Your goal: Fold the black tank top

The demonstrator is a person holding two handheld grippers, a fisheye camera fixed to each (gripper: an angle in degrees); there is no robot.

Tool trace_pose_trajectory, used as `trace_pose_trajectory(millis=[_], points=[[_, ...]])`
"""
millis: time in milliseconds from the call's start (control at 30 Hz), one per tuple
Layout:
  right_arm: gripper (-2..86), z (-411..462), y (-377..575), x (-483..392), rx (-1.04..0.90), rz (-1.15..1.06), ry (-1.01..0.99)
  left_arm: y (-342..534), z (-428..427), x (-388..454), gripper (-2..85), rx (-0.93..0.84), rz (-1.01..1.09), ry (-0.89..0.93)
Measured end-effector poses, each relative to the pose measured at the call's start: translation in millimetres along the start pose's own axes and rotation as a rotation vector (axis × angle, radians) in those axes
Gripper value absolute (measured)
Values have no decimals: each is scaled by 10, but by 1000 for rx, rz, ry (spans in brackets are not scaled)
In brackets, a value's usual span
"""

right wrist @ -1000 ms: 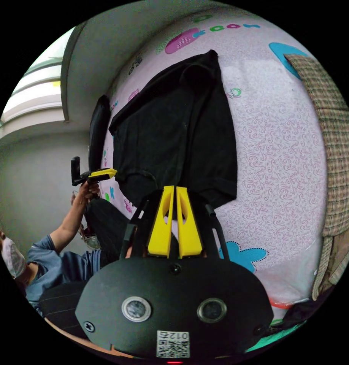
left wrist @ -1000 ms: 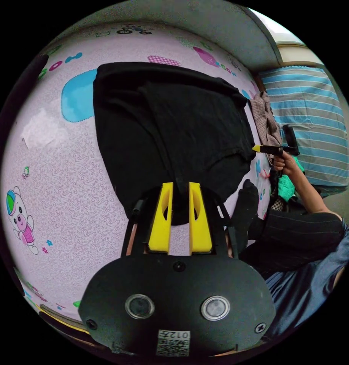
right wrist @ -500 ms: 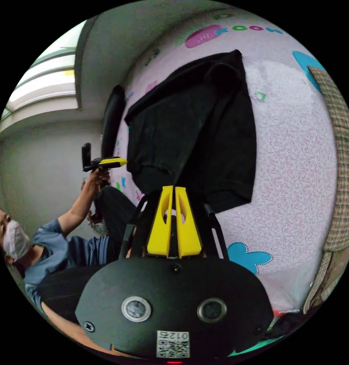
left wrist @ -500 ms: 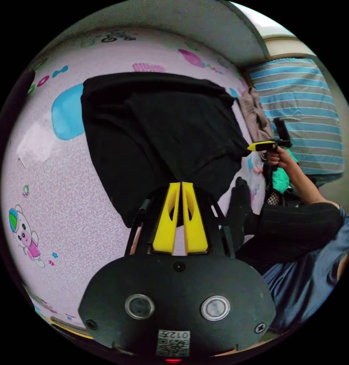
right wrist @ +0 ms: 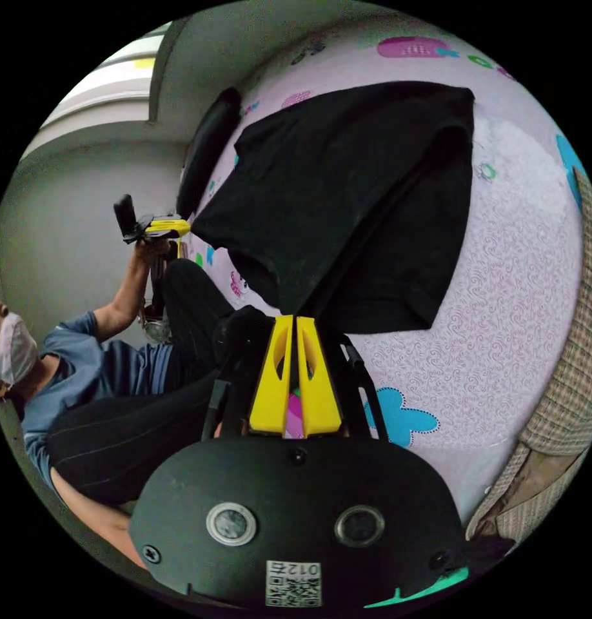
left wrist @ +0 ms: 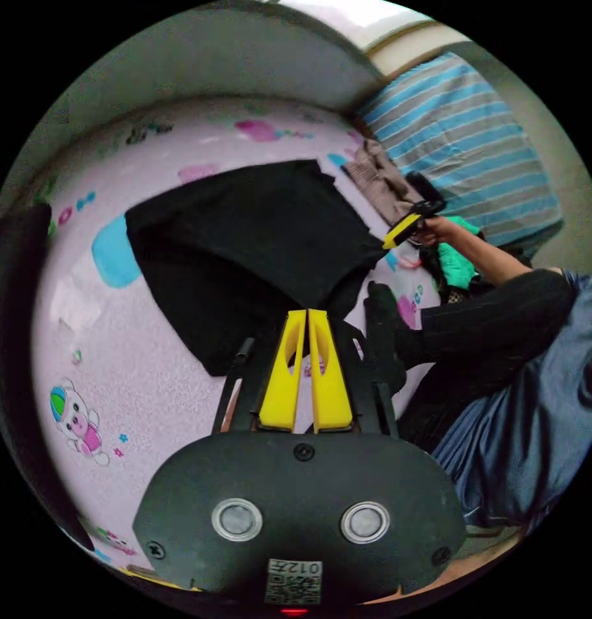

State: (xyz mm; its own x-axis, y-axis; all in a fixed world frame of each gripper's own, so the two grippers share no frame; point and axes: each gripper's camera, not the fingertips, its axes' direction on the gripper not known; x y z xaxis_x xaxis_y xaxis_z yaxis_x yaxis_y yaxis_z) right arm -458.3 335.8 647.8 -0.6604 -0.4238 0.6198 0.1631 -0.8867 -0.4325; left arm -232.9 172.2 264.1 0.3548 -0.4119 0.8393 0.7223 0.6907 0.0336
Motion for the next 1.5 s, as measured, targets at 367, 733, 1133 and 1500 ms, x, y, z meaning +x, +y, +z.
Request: trace_pose_trajectory(millis=[367,733,1133,1500], points=[[-10,86,-54,-392,-74,2,111,66,755,-28,0,-285,-200,-60],[-8,100,3,-745,-202,132,454,414,553,168,5,-254,-321,-312],[-10,-429,-793,-1245,292,216,683,-1142,606,277,8,21,-280,-511],[-10,-294,-752,-1359,147,176,722,-1385,942,93,4,-94,-304,-530]])
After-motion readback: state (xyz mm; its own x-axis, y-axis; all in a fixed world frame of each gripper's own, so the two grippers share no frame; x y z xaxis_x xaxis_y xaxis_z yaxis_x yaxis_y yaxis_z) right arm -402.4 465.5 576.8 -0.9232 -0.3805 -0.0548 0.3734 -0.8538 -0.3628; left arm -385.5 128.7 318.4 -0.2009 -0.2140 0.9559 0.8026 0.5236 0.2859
